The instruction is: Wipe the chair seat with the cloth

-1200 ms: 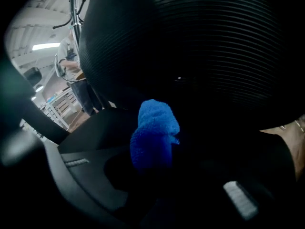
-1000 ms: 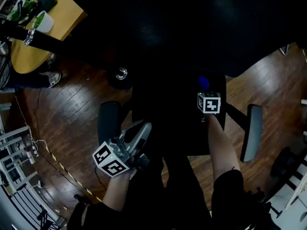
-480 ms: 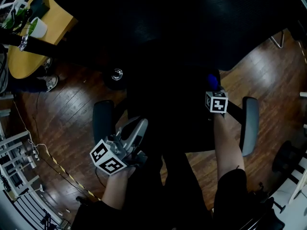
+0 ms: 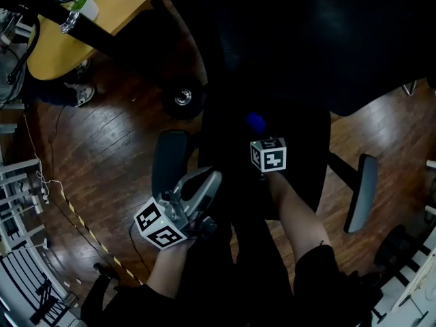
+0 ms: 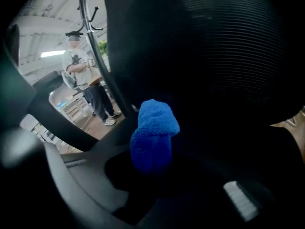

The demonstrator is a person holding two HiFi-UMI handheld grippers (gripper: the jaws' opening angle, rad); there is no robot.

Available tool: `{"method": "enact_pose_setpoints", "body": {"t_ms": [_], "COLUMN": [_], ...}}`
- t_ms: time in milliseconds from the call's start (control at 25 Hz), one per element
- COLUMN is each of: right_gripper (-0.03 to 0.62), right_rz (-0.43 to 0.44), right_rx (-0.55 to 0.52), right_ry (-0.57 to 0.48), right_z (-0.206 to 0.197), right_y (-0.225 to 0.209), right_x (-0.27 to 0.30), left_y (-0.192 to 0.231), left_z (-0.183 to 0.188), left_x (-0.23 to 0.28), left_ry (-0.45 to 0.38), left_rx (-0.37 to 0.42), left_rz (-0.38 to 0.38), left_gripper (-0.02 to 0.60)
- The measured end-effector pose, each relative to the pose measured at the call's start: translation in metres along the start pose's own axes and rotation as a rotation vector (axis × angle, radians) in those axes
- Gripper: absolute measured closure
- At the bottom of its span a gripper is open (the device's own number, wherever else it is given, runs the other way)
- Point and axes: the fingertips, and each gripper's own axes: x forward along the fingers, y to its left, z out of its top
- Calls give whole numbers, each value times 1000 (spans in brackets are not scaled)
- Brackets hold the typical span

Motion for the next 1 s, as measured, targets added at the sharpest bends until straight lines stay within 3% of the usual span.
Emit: {"method": "enact_pose_setpoints", "body": {"t_ms": [200,480,680,1000], "right_gripper": [555,555,556,556], "right_rz": [196,185,39,-299], "right_rx": [-25,-23,-30,66], "right_ry": [48,-13,19,75], "right_z": [-3,-15,-32,-69], "right_y": [104,113,54,-124], "right_x": [37,47,33,-68], "left_y": [5,12,11,7], "left_z": [5,3,0,-7], "left_x": [-10,-24,-23,-10], "left_ry": [-36,-31,-9,22], "left_rx": [-7,-14,-15,-13], "left_rz": [15,15,14,4], "left_gripper": [589,589,589,589]}}
